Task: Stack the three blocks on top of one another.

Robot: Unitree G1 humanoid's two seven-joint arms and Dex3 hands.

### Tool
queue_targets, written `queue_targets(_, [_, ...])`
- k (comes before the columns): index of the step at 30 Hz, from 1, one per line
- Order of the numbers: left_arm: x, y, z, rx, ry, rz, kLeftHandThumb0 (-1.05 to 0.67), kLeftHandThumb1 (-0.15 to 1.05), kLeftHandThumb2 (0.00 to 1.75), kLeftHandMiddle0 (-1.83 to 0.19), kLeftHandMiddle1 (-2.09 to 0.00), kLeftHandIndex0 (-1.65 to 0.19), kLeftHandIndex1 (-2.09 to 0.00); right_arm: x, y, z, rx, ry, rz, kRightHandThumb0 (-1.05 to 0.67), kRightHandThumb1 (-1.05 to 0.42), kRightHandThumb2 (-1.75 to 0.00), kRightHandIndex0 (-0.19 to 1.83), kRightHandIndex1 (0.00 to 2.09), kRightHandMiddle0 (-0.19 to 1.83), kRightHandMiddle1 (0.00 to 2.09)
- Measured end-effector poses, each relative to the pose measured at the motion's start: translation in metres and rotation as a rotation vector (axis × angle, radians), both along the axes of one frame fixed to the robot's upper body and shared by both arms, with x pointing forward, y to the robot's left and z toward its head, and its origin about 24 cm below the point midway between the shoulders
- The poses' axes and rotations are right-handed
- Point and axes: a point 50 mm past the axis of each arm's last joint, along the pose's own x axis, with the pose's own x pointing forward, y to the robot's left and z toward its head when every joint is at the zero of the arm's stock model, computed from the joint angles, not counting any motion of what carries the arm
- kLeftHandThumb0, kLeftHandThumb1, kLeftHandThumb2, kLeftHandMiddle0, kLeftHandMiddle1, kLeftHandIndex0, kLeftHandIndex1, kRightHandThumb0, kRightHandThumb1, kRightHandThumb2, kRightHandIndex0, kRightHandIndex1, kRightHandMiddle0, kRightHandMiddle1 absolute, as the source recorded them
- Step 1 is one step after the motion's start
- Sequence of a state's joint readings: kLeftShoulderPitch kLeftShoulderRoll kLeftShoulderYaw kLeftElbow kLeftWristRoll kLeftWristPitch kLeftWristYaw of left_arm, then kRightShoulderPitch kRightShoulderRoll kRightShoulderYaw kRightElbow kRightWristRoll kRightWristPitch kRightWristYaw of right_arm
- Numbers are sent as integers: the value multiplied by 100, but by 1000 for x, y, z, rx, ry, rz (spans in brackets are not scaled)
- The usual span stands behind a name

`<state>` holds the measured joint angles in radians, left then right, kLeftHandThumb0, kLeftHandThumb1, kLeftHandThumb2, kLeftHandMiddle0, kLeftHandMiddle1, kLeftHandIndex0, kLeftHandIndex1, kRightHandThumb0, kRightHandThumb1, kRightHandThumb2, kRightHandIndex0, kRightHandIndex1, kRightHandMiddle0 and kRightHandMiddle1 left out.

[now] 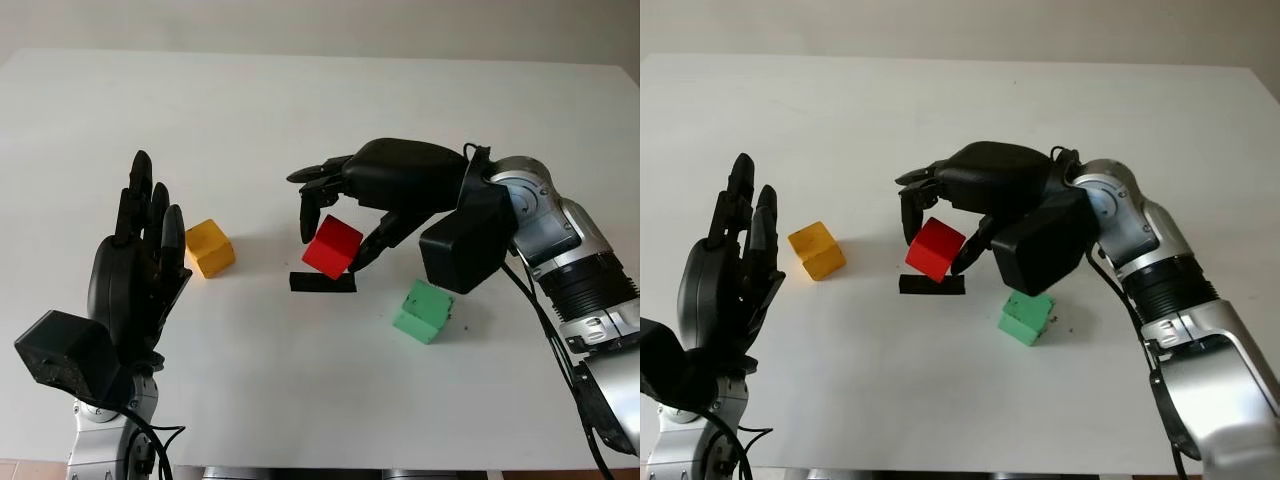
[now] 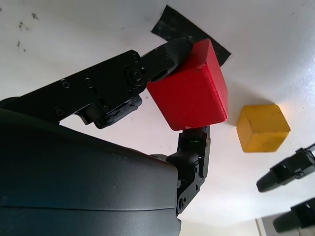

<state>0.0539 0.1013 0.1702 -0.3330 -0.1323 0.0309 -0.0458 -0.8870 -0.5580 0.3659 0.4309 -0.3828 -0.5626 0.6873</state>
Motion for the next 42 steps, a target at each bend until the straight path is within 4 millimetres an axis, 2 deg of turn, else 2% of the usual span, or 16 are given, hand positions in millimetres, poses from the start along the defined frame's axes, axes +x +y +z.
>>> queue_targets(9, [-1,-1,-1,-1,2,2,-65,105,57,7,-5,6,-5,0,3,-9,-31,11,-4,-35,-93,-5,23,5,42,133])
queue_targets(20, [-3,-2,-3,-6,-1,-2,-65,105,57,8,-5,7,-5,3,6,-29,-46,2,32,-40,-95,-6,25,6,43,137])
queue_targets(35, [-3,-3,-4,-8,1,-3,-66,105,56,7,-6,7,-5,4,10,-34,-54,-67,78,-42,-95,-6,26,6,43,141])
queue_targets(42, [-3,-4,-4,-13,2,0,-65,105,57,7,-5,6,-6,5,10,-36,-59,-62,82,-46,-97,-6,19,3,28,144])
